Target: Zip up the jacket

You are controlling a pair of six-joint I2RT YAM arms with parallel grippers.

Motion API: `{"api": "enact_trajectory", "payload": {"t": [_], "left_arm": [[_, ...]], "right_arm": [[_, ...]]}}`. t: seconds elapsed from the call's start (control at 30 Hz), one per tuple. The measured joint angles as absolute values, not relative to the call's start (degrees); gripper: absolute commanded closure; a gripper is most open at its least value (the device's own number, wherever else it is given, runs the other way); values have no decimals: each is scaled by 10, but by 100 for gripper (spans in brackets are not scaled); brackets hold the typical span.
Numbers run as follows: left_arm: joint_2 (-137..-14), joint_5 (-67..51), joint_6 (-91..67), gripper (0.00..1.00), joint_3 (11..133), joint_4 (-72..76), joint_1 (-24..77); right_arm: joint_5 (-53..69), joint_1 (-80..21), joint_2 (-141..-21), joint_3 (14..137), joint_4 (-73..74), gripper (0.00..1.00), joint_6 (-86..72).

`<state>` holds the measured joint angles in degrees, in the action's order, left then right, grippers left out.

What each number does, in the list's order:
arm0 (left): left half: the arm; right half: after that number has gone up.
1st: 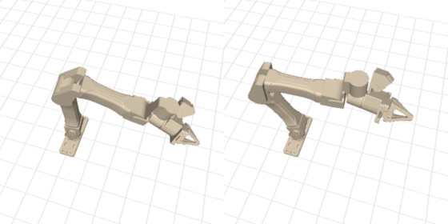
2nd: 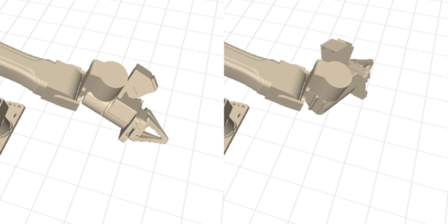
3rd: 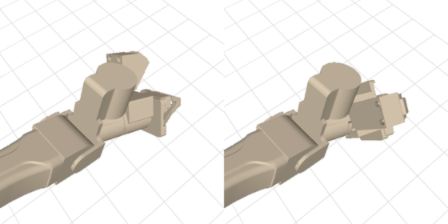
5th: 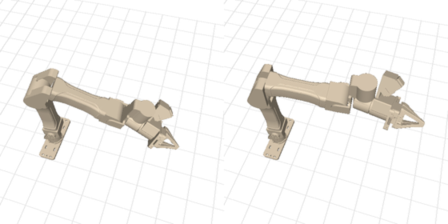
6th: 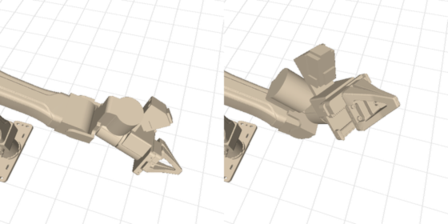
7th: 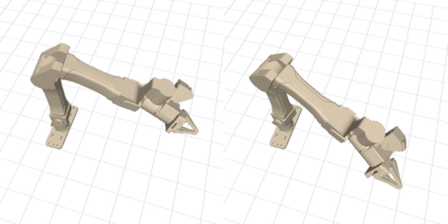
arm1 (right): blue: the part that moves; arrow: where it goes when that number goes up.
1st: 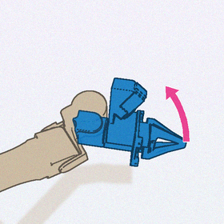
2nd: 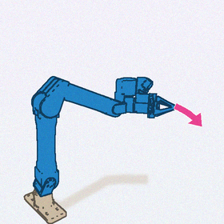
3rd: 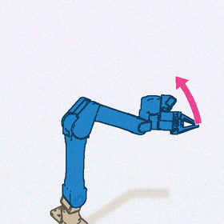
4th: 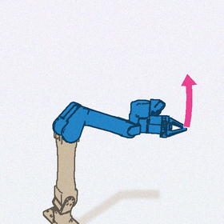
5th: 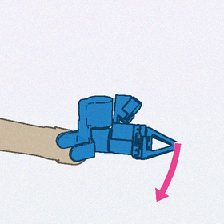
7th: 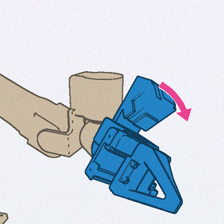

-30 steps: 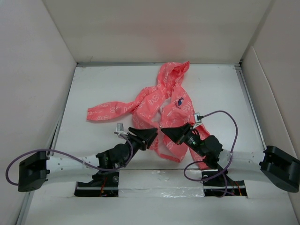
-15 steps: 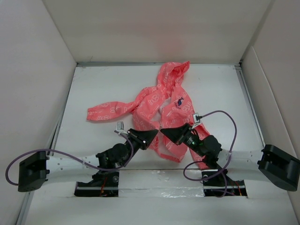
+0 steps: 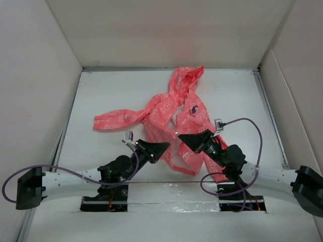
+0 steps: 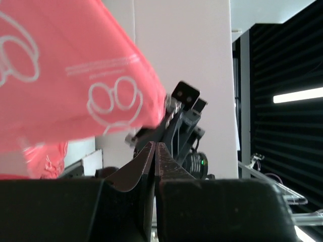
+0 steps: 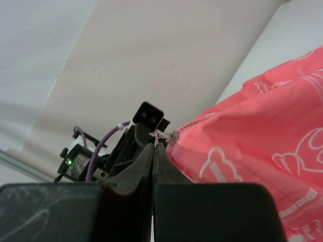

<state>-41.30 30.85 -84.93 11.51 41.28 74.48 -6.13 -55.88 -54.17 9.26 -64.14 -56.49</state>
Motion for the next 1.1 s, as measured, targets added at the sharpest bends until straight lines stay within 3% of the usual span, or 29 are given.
{"api": "enact_trajectory", "payload": {"t": [0.17, 0.4, 0.53, 0.73, 0.87, 1.1], "left_arm": [[-392, 284, -859, 100, 84, 397, 745], [-402, 259, -838, 100, 86, 369, 745], [-417, 258, -808, 61, 111, 356, 745], [-427, 296, -742, 44, 209, 295, 745], [-426, 336, -717, 42, 248, 268, 745], [-460, 364, -693, 47, 292, 186, 745]], "right_arm": [[-30, -499, -496, 114, -559, 100, -548], [54, -450, -529, 134, -535, 100, -550], [80, -451, -545, 134, -535, 100, -553], [91, -454, -524, 134, -527, 100, -552], [91, -454, -509, 134, -522, 100, -552], [100, -454, -507, 134, -516, 100, -553]]}}
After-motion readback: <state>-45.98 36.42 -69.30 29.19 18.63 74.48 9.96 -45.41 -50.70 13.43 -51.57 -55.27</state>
